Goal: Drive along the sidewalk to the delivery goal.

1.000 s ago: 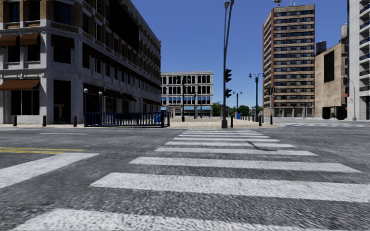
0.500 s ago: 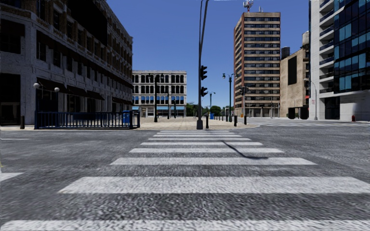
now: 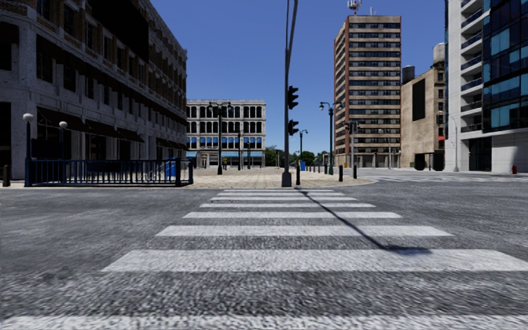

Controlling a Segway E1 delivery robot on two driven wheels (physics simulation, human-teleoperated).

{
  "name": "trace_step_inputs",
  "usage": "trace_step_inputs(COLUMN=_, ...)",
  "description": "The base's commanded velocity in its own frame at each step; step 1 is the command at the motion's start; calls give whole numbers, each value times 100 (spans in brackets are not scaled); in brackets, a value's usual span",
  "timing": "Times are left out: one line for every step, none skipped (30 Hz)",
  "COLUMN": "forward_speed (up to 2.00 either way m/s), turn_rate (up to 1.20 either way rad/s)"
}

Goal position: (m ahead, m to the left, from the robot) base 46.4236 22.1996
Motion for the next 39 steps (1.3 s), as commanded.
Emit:
trace_step_inputs(forward_speed=200, turn_rate=17)
trace_step_inputs(forward_speed=200, turn_rate=19)
trace_step_inputs(forward_speed=200, turn_rate=19)
trace_step_inputs(forward_speed=200, turn_rate=19)
trace_step_inputs(forward_speed=200, turn_rate=11)
trace_step_inputs(forward_speed=200, turn_rate=0)
trace_step_inputs(forward_speed=200, turn_rate=0)
trace_step_inputs(forward_speed=200, turn_rate=0)
trace_step_inputs(forward_speed=200, turn_rate=0)
trace_step_inputs(forward_speed=200, turn_rate=0)
trace_step_inputs(forward_speed=200, turn_rate=0)
trace_step_inputs(forward_speed=200, turn_rate=0)
trace_step_inputs(forward_speed=200, turn_rate=0)
trace_step_inputs(forward_speed=200, turn_rate=0)
trace_step_inputs(forward_speed=200, turn_rate=0)
trace_step_inputs(forward_speed=200, turn_rate=0)
trace_step_inputs(forward_speed=200, turn_rate=5)
trace_step_inputs(forward_speed=200, turn_rate=10)
trace_step_inputs(forward_speed=200, turn_rate=13)
trace_step_inputs(forward_speed=200, turn_rate=13)
trace_step_inputs(forward_speed=200, turn_rate=15)
trace_step_inputs(forward_speed=200, turn_rate=21)
trace_step_inputs(forward_speed=200, turn_rate=21)
trace_step_inputs(forward_speed=200, turn_rate=24)
trace_step_inputs(forward_speed=200, turn_rate=32)
trace_step_inputs(forward_speed=200, turn_rate=39)
trace_step_inputs(forward_speed=200, turn_rate=39)
trace_step_inputs(forward_speed=200, turn_rate=41)
trace_step_inputs(forward_speed=200, turn_rate=41)
trace_step_inputs(forward_speed=200, turn_rate=38)
trace_step_inputs(forward_speed=200, turn_rate=38)
trace_step_inputs(forward_speed=200, turn_rate=19)
trace_step_inputs(forward_speed=200, turn_rate=0)
trace_step_inputs(forward_speed=200, turn_rate=0)
trace_step_inputs(forward_speed=200, turn_rate=0)
trace_step_inputs(forward_speed=200, turn_rate=0)
trace_step_inputs(forward_speed=200, turn_rate=0)
trace_step_inputs(forward_speed=200, turn_rate=0)
trace_step_inputs(forward_speed=200, turn_rate=0)
